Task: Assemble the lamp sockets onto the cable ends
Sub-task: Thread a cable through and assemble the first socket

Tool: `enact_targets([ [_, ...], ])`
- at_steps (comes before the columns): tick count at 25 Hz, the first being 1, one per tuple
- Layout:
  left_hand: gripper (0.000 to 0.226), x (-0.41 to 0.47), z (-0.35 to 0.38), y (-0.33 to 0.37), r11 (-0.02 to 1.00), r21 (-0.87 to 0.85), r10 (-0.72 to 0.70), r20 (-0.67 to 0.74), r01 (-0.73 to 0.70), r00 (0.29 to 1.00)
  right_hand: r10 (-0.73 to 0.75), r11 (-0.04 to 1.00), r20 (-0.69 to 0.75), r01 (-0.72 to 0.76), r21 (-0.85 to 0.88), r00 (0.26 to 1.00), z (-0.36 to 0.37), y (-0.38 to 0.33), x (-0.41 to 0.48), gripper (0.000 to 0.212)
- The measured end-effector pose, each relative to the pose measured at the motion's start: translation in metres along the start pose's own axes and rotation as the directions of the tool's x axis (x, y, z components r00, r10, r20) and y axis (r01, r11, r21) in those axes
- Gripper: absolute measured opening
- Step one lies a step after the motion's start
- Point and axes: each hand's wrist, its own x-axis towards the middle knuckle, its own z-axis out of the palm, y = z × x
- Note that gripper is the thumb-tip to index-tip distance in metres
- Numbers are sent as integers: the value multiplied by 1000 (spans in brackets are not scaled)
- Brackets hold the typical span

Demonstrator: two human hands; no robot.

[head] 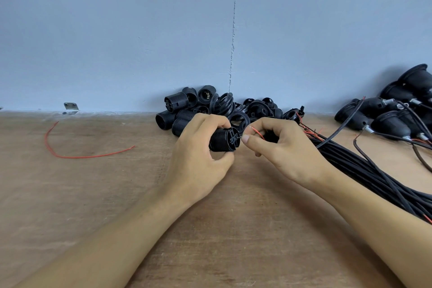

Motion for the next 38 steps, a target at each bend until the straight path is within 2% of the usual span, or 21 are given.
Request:
enact_targets([
  [5, 40, 1, 0, -1, 999, 28, 26, -5, -26, 1000, -7, 998, -39, 4, -67, 999, 2, 1, 0, 9],
  [9, 37, 0, 2, -3, 999, 42, 33, -31, -31, 999, -123, 973, -80, 105, -204, 989, 7, 1, -1, 14],
  [12, 31, 0, 2, -3, 999, 34, 11, -36, -10, 999, -241, 913, -78, 199, -355, 968, 11, 1, -3, 14],
  [14, 31, 0, 2, -4, 1000, 8, -16, -27, 16, 1000, -279, 889, -74, 228, -397, 957, 11, 3, -3, 13],
  [18, 33, 0, 2, -6, 993, -70, -95, 39, 97, 995, -292, 873, -66, 238, -427, 954, 12, 5, -1, 16],
  [21, 32, 0, 2, -8, 976, -139, -156, 99, 169, 983, -303, 863, -53, 250, -440, 952, 12, 7, -1, 10],
  [26, 29, 0, 3, -8, 984, -108, -134, 84, 142, 988, -322, 825, -16, 272, -496, 947, 13, 8, -1, 2],
  [33, 30, -1, 4, -6, 980, -91, -169, 83, 177, 982, -320, 863, -61, 265, -430, 945, 14, 7, -1, 14],
  [38, 30, -1, 5, -6, 988, -53, -145, 66, 148, 987, -325, 856, -53, 270, -441, 944, 14, 6, -2, 12],
])
